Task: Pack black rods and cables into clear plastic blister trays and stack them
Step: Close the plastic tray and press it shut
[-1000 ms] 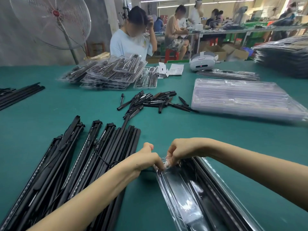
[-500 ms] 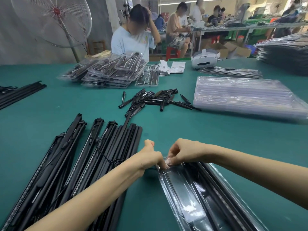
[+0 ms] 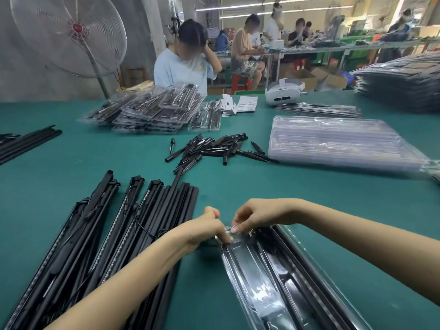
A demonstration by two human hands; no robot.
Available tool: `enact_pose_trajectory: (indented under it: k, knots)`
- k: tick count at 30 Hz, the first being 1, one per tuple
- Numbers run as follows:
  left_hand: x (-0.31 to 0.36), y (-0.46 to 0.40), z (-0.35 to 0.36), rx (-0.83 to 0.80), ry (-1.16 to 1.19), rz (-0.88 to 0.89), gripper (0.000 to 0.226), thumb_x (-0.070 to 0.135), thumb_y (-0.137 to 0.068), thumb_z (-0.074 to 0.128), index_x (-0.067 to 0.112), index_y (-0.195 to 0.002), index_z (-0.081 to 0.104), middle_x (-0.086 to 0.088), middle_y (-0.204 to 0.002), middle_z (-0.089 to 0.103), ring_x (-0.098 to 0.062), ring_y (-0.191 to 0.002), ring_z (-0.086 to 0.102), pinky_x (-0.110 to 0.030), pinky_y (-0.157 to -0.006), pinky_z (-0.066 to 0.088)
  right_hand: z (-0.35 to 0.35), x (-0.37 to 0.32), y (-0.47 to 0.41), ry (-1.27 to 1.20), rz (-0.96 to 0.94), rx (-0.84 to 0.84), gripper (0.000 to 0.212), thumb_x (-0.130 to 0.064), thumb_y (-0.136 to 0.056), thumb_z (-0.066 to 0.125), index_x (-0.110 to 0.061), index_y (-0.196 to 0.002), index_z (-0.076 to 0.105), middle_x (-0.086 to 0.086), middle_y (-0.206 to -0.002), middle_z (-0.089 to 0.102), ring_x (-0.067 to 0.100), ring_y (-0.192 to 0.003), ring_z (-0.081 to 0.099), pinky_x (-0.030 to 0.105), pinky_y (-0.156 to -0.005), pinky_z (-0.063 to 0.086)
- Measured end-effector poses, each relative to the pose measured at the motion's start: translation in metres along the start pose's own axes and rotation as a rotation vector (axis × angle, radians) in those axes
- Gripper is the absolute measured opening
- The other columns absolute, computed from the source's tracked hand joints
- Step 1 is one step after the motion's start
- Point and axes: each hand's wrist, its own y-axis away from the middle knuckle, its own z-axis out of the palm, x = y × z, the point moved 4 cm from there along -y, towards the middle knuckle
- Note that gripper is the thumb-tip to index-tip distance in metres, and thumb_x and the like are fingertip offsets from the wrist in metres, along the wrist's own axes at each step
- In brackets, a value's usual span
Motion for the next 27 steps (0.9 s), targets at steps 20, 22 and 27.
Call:
enact_pose_trajectory:
  k: [20, 22, 27]
  knots:
    - [0.017, 0.005, -0.010, -0.104, 0.017, 0.154, 0.010, 0.009, -0.094, 0.057, 0.007, -0.084, 0.060, -0.006, -0.070, 0.066, -0.008, -0.055, 0.060, -0.018, -0.060, 0.046, -0.008, 0.037, 0.018, 0.040, -0.085, 0.428, 0.025, -0.036, -0.097, 0.054, -0.029, -0.079, 0.069, -0.008, -0.076, 0.063, 0.006, -0.071, 0.051, 0.019, -0.068, 0.039]
    - [0.019, 0.007, -0.008, -0.086, -0.012, 0.157, 0.010, 0.008, -0.095, 0.056, 0.006, -0.086, 0.060, -0.006, -0.070, 0.065, -0.008, -0.053, 0.061, -0.017, -0.058, 0.046, -0.005, 0.038, 0.019, 0.037, -0.088, 0.454, 0.027, -0.034, -0.097, 0.053, -0.023, -0.082, 0.071, -0.007, -0.080, 0.063, 0.008, -0.076, 0.054, 0.019, -0.072, 0.040]
    - [0.031, 0.015, -0.009, -0.032, -0.184, 0.160, 0.018, 0.021, -0.094, 0.058, 0.008, -0.091, 0.070, -0.001, -0.077, 0.066, -0.004, -0.062, 0.059, -0.018, -0.068, 0.044, -0.003, 0.051, 0.034, -0.185, -0.141, 0.783, 0.011, -0.024, -0.097, 0.055, -0.025, -0.103, 0.063, -0.004, -0.101, 0.059, 0.005, -0.093, 0.055, 0.009, -0.080, 0.039]
